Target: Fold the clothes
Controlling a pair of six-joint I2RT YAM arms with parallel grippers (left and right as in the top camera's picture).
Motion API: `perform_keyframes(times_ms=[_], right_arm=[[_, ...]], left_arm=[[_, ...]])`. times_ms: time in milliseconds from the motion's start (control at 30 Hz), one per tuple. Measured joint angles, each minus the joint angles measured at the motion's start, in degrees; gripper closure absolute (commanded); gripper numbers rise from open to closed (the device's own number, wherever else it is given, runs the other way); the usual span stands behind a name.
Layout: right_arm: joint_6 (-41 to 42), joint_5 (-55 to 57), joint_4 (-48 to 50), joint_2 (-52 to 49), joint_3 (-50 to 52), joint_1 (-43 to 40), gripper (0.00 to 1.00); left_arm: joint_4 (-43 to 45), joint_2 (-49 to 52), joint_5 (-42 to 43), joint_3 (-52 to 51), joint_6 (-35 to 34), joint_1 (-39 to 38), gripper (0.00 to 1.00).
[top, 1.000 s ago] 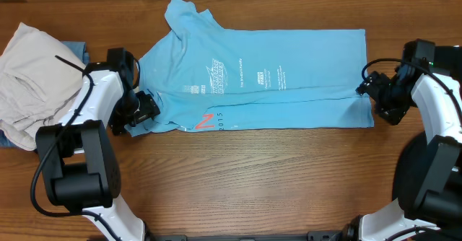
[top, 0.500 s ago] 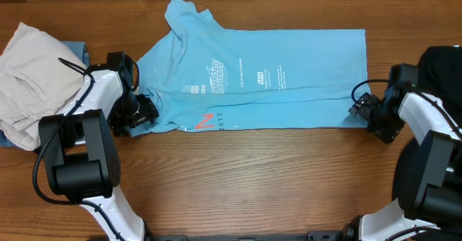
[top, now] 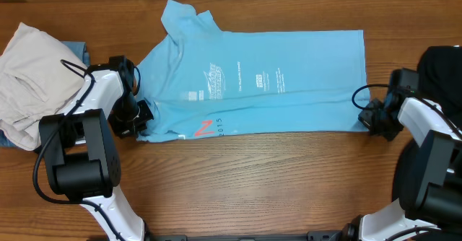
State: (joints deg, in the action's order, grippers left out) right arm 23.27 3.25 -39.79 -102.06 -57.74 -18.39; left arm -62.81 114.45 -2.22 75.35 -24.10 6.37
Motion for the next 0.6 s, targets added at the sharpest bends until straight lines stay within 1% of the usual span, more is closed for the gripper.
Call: perform_keyframes(times_ms=[167,267,300,333,400,433,500,533,567,600], right_arm=[[3.45,0.09,-6.19,0.35,-0.07,-3.63,0.96],[5.31,0.57,-8.41,0.44,-0.07,-3.76,0.96],[5.86,0.68,-8.94,0.44,-0.07,-3.76,0.96],[6.47,0.83,-9.25,0.44,-0.07,-3.76,0.93],[6.93,1.05,-9.55,0.44,-0.17,-3.76,0.82],[7.39,1.53,-11.08,0.42,-0.61,-3.76,0.69],[7.50,2.12,-13.03,0.37,-2.10,-3.96,0.40],[6.95,2.14,-13.77,0.33,-4.22,-4.00,0.30],[6.12,1.97,-14.05,0.31,-6.19,-3.96,0.25],[5.38,1.62,-14.34,0.31,-8.48,-3.74,0.24]], left_arm=[[-5.95,0.07,-1.27,0.00,-0.37,0.00,0.95],[-9.44,0.09,-2.67,0.00,-0.87,0.00,0.94],[-9.99,0.09,-2.89,0.00,-1.03,0.00,0.91],[-10.54,0.09,-3.06,0.00,-1.07,0.00,0.83],[-11.10,0.11,-3.50,-0.02,-1.38,0.00,0.71],[-11.21,0.11,-3.69,-0.02,-1.49,0.00,0.63],[-11.82,0.11,-3.91,0.00,-1.60,0.00,0.56],[-12.63,0.11,-3.89,0.04,-1.66,0.00,0.52],[-13.62,0.11,-3.89,0.50,-1.68,0.00,0.50],[-15.06,0.22,-3.80,2.21,-1.68,0.00,0.49]])
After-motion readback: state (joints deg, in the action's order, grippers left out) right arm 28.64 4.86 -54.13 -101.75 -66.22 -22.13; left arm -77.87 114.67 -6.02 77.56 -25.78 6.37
